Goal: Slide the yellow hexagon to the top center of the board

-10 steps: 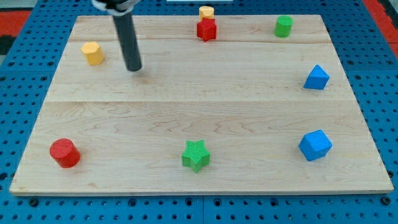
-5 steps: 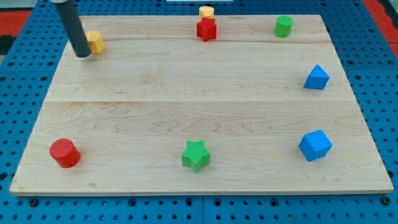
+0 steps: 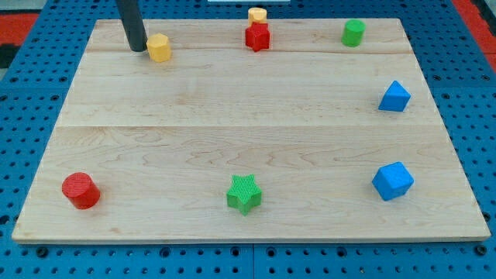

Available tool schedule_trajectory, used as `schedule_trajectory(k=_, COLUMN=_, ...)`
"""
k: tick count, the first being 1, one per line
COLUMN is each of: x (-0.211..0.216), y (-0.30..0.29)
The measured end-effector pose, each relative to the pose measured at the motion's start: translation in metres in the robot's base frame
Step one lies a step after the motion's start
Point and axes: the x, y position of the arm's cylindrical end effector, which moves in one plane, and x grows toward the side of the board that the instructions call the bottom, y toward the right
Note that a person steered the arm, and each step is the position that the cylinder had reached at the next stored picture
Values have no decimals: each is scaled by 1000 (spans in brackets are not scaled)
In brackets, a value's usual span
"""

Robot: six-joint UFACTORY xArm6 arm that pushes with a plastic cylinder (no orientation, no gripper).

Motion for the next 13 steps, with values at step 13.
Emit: schedule_trajectory(k=13, x=-53, y=145)
